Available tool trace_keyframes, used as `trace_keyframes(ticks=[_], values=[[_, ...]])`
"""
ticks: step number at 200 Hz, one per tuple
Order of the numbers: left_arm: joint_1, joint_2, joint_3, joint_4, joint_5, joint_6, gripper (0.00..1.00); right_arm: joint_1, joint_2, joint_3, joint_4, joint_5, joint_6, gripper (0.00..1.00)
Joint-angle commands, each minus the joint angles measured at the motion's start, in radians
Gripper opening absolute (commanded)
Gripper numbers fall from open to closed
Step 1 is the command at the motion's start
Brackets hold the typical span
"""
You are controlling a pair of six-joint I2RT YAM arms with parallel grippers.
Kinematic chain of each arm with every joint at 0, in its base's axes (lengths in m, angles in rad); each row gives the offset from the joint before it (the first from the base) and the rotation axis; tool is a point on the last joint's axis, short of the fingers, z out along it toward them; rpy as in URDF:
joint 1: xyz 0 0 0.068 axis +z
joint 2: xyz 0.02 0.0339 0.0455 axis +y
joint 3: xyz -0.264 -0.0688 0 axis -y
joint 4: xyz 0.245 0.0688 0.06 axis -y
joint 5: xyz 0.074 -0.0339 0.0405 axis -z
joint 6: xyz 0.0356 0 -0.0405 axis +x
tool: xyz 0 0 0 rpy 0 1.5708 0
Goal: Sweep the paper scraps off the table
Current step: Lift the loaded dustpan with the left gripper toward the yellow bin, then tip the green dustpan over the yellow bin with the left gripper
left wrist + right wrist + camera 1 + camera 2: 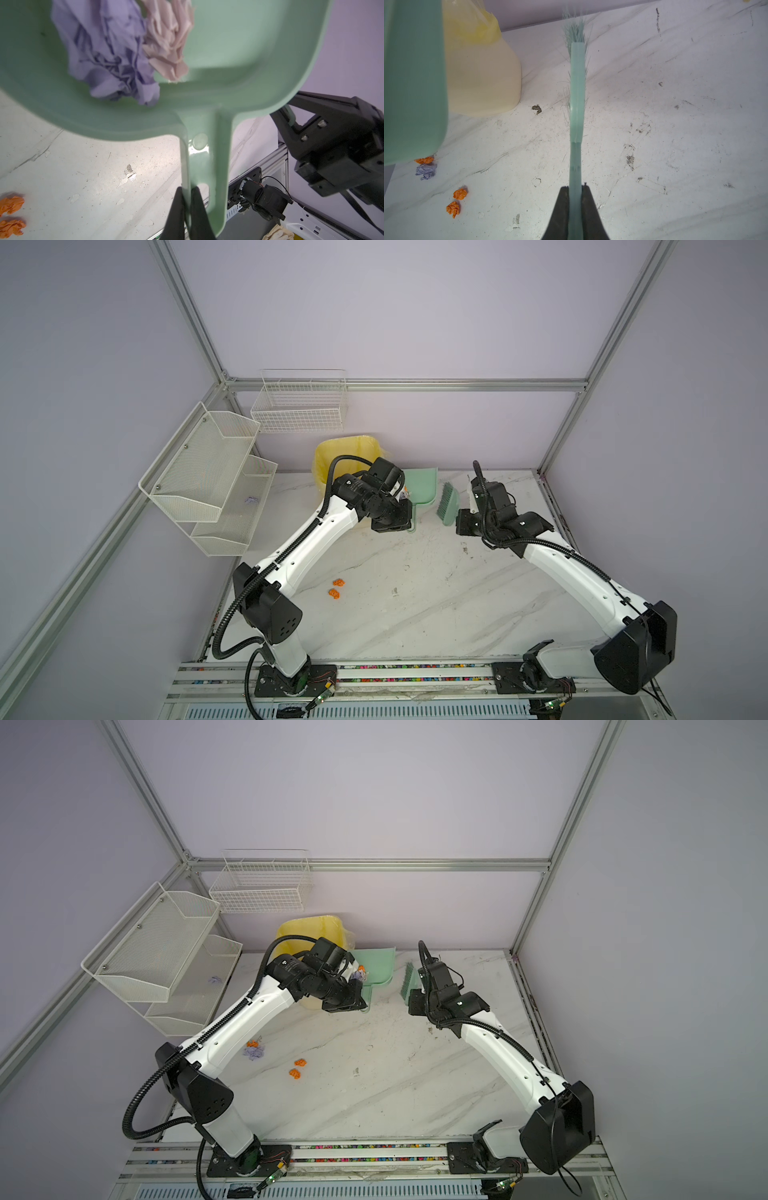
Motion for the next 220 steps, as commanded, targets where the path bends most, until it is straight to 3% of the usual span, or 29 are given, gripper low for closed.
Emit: trace_keyframes(ticks=[1,63,144,184,220], values=[[0.020,-0.009,0.127,0.024,0.052,0.000,0.00,-0.005,-0.018,-0.008,0.026,0.023,-0.011,0.00],[0.093,-0.043,0.124,0.131,0.147,-0.052,0.00,-0.004,-0.003,-0.011,0.036,0.026,-0.020,0.00],[0.283,-0.185,-0.189,0.526,0.402,-0.236,0.00,-0.005,0.011,0.013,0.038,0.023,-0.024,0.00],[0.379,-0.209,-0.400,0.880,0.610,-0.428,0.00,-0.004,0.036,0.026,0.040,0.002,-0.022,0.00],[0.457,-0.205,-0.666,1.482,0.742,-0.815,0.00,-0.004,0.032,0.032,0.041,-0.007,-0.019,0.00]])
